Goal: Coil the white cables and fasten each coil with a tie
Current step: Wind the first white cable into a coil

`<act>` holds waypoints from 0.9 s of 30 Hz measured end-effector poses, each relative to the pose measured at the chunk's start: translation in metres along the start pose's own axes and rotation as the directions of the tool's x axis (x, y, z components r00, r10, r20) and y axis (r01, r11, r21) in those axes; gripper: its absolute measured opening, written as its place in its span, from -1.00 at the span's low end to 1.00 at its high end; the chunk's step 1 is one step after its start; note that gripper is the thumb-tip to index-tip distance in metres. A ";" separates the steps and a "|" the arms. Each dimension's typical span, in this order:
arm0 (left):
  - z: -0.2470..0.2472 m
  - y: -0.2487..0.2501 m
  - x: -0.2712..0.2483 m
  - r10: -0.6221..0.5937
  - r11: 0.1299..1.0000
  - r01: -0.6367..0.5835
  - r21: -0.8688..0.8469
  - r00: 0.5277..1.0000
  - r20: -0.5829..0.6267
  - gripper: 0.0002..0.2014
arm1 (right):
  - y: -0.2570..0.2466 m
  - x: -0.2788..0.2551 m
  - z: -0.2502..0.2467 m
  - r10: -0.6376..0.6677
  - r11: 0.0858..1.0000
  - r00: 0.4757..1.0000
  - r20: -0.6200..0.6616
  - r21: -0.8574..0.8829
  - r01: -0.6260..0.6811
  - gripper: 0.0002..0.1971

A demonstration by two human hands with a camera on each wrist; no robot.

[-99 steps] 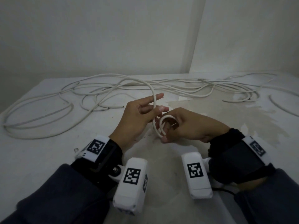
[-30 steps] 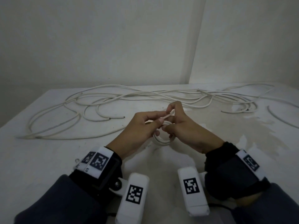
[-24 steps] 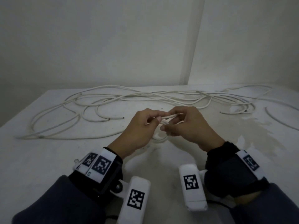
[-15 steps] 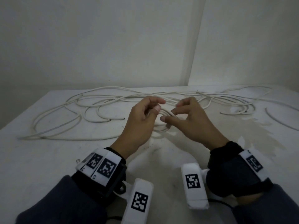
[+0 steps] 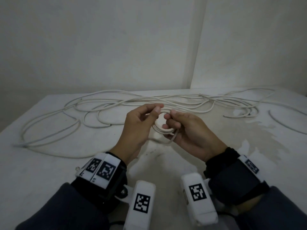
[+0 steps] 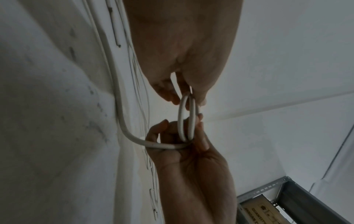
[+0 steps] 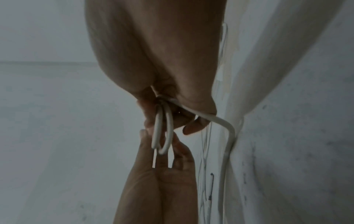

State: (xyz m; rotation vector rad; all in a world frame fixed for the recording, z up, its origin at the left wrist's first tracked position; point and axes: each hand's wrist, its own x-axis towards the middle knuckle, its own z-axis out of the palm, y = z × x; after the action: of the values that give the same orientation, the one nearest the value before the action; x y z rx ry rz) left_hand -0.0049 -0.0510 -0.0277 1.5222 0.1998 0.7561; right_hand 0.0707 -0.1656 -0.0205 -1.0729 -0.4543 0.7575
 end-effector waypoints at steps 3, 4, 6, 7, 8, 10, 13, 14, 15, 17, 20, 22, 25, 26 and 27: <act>-0.002 0.003 0.002 -0.225 0.974 0.221 -0.045 0.969 -0.106 -0.72 | -0.005 0.006 -0.008 -0.038 0.991 0.990 -0.137 0.126 0.056 -0.69; -0.003 0.004 0.001 -0.360 0.933 0.358 -0.033 0.930 -0.073 -0.62 | -0.007 0.007 -0.010 -0.046 0.985 0.986 -0.160 0.157 0.071 -0.68; -0.002 0.005 -0.004 -0.627 0.778 0.611 0.143 0.770 0.122 -0.51 | -0.009 0.007 -0.012 -0.038 0.970 0.986 -0.160 0.231 0.075 -0.68; -0.001 0.005 -0.007 -0.722 0.691 0.691 0.211 0.657 0.215 -0.47 | -0.008 0.006 -0.010 -0.031 0.963 0.989 -0.144 0.262 0.069 -0.68; 0.000 0.003 -0.009 -0.768 0.633 0.747 0.201 0.575 0.281 -0.43 | -0.008 0.005 -0.008 -0.027 0.958 0.992 -0.123 0.280 0.061 -0.68; 0.002 -0.003 -0.008 -0.767 0.591 0.807 -0.002 0.562 0.309 -0.44 | -0.006 0.004 -0.002 -0.019 0.954 0.996 -0.082 0.297 0.042 -0.67; 0.006 -0.011 -0.007 -0.664 0.627 0.661 -0.413 0.730 0.160 -0.74 | -0.004 0.004 0.001 0.007 0.946 0.996 -0.084 0.322 0.021 -0.69; 0.007 -0.012 -0.006 -0.639 0.632 0.581 -0.512 0.765 0.079 -0.82 | -0.003 0.005 -0.001 0.019 0.941 0.993 -0.116 0.337 0.021 -0.69; 0.008 -0.013 -0.005 -0.618 0.640 0.506 -0.578 0.786 0.004 -0.89 | -0.002 0.006 -0.003 0.037 0.935 0.987 -0.159 0.355 0.022 -0.70; 0.009 -0.012 -0.004 -0.566 0.709 0.427 -0.561 0.819 -0.092 -0.92 | 0.000 0.010 -0.010 0.074 0.923 0.964 -0.255 0.384 0.031 -0.70; 0.015 -0.010 -0.008 -0.529 0.801 0.474 -0.367 0.847 -0.060 -0.83 | 0.002 0.014 -0.018 0.102 0.918 0.923 -0.372 0.392 0.056 -0.73; 0.017 -0.010 -0.011 -0.545 0.805 0.516 -0.292 0.838 -0.020 -0.81 | 0.002 0.015 -0.022 0.112 0.912 0.908 -0.403 0.404 0.067 -0.75; 0.013 -0.010 -0.006 -0.543 0.802 0.486 -0.346 0.835 -0.084 -0.88 | 0.001 0.014 -0.022 0.068 0.964 0.907 -0.416 0.263 0.049 -0.74; 0.009 -0.010 -0.004 -0.516 0.810 0.433 -0.395 0.846 -0.132 -0.90 | 0.002 0.014 -0.021 0.039 0.991 0.909 -0.415 0.132 0.018 -0.74; 0.004 -0.010 -0.001 -0.483 0.823 0.369 -0.433 0.855 -0.189 -0.90 | 0.002 0.013 -0.019 0.016 1.000 0.917 -0.398 0.011 -0.013 -0.74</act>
State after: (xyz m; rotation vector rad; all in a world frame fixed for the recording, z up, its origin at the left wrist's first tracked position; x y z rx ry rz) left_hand 0.0001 -0.0537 -0.0366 0.9339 0.5679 0.6031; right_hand 0.0914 -0.1667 -0.0307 -1.1896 -0.0948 0.5325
